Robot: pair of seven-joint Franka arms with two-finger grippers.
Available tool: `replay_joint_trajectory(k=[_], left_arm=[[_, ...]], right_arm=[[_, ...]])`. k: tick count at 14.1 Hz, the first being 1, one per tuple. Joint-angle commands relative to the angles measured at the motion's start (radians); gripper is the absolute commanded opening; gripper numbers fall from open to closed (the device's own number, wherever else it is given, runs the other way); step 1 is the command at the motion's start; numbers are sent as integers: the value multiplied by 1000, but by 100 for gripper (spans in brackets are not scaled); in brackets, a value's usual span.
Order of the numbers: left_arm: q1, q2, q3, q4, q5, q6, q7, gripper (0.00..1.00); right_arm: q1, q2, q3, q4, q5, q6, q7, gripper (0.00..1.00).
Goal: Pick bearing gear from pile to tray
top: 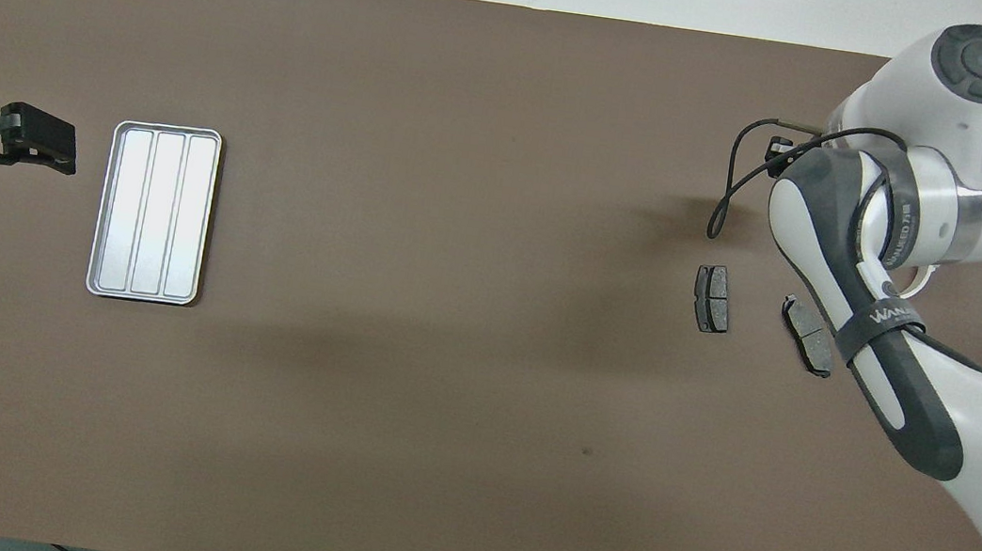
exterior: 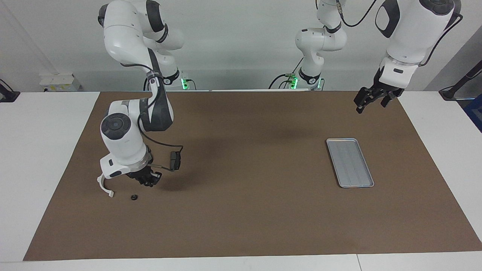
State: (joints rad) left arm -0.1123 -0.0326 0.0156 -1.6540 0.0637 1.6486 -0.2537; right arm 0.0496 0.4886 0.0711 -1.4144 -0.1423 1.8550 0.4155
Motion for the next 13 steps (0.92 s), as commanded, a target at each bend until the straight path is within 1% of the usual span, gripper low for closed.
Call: replay_joint_trajectory(k=[1, 3, 4, 5, 6, 8, 10, 12, 13], left_arm=[[29, -33, 1, -33, 22, -13, 80, 100], [45, -46, 3, -53, 21, -6, 149, 100], [74, -52, 3, -73, 21, 5, 171, 100], [83, -64, 3, -99, 21, 31, 175, 100], [89, -73, 3, -128, 21, 58, 183, 100], [132, -89, 3, -186, 16, 109, 208, 100], [131, -86, 3, -228, 16, 157, 208, 100], [125, -84, 1, -260, 11, 197, 208, 100], [120, -76, 1, -274, -10, 215, 206, 100]], right_arm=[[82, -76, 10, 89, 9, -205, 12, 0], [162, -117, 12, 110, 73, -264, 200, 0], [212, -133, 12, 111, 87, -266, 315, 0], [281, -137, 15, 103, 87, -248, 456, 0], [323, -140, 19, 92, 92, -220, 599, 0], [392, -139, 24, 42, 147, -145, 766, 0], [461, -131, 24, -45, 150, -18, 906, 0], [505, -124, 22, -145, 148, 119, 957, 0], [509, -119, 22, -181, 148, 169, 967, 0]])
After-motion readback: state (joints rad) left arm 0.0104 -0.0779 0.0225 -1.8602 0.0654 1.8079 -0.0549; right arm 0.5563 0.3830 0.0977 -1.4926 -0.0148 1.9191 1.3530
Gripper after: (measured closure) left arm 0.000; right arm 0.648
